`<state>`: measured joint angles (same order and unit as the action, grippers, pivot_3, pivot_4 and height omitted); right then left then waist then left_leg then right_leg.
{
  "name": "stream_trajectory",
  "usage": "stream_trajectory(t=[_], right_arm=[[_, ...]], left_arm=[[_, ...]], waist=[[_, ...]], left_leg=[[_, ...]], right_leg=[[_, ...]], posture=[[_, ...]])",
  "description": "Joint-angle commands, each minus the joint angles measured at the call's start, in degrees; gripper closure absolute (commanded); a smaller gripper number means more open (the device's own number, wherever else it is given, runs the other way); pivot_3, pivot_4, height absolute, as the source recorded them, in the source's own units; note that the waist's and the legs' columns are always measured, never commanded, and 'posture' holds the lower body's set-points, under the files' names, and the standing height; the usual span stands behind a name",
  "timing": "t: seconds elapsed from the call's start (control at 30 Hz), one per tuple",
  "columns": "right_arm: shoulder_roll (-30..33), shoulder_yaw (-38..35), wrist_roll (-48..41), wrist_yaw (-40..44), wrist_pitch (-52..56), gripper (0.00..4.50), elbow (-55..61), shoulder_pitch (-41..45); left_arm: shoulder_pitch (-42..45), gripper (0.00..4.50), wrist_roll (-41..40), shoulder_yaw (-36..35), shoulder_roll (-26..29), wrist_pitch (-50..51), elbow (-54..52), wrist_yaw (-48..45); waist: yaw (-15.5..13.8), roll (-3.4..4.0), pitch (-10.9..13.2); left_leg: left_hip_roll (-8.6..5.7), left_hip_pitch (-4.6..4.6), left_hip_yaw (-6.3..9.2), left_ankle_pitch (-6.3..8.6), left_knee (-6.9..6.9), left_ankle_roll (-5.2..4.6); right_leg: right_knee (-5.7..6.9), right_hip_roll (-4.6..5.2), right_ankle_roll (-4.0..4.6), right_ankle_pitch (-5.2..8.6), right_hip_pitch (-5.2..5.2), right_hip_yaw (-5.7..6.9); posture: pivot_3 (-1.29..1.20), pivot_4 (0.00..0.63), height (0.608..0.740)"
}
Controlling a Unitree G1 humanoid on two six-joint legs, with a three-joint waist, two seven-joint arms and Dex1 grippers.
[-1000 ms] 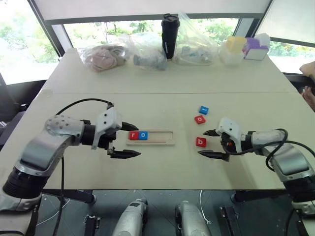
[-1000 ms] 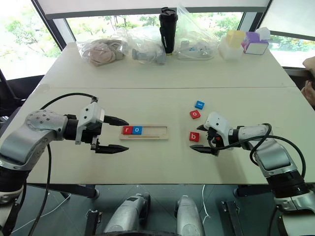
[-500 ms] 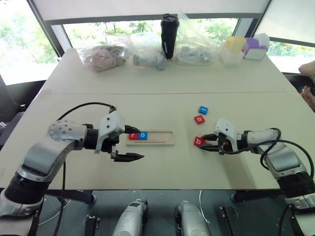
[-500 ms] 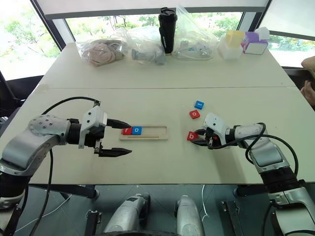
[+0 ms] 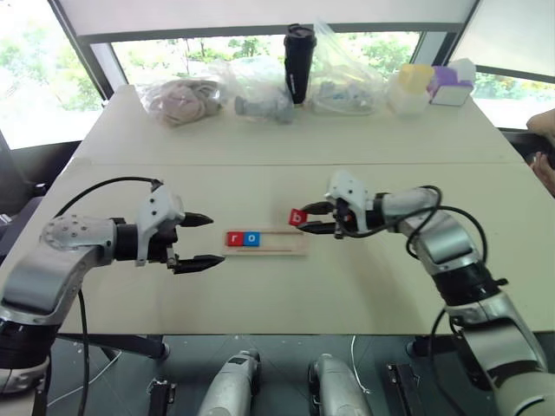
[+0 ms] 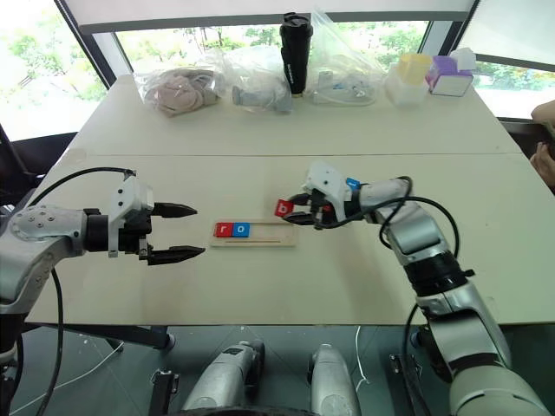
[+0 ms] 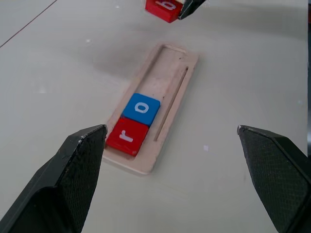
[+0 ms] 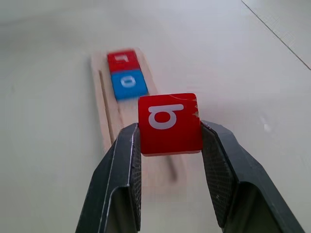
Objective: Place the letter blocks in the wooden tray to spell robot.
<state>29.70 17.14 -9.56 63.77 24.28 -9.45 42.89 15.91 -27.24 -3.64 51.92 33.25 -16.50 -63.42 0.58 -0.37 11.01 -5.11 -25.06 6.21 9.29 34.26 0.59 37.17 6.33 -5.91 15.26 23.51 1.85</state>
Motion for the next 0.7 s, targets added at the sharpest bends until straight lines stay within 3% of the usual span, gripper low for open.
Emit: stream_trajectory(t=[0.03,0.3,0.7], right_arm=[[-3.1,2.4,2.6,0.3,-3.4,3.34,-5.3,3.1],[-8.1,5.7,6.2,3.1,-9.2,3.34,-15.3,7.2],[-10.9,5.2,8.6,3.6,-12.1,3.34,-20.6,9.1]], left_arm=[[-0.8,0.00,-0.2,-2.4,0.9,-0.5,-1.7,1.0],[-4.5,0.00,-0.4,-2.9,-0.2,0.1,-4.5,4.3],[-4.4,0.00,-0.5,-1.9,-1.4,0.2,-5.2,5.8]], waist=[[0.0,-0.01,0.0],[0.4,-0.01,0.0],[0.5,0.00,0.0]], left_leg=[[-0.03,-0.01,0.01,0.00,0.00,0.00],[0.05,0.01,0.04,-0.06,-0.02,0.10],[0.22,0.05,0.04,-0.11,-0.02,0.21]], right_leg=[[0.00,0.01,0.00,0.00,0.00,0.00],[0.09,-0.14,-0.01,-0.03,0.06,-0.03],[0.16,-0.37,0.12,-0.11,0.10,-0.04]], posture=[[0.00,0.150,0.740],[0.00,0.150,0.740],[0.00,0.150,0.740]])
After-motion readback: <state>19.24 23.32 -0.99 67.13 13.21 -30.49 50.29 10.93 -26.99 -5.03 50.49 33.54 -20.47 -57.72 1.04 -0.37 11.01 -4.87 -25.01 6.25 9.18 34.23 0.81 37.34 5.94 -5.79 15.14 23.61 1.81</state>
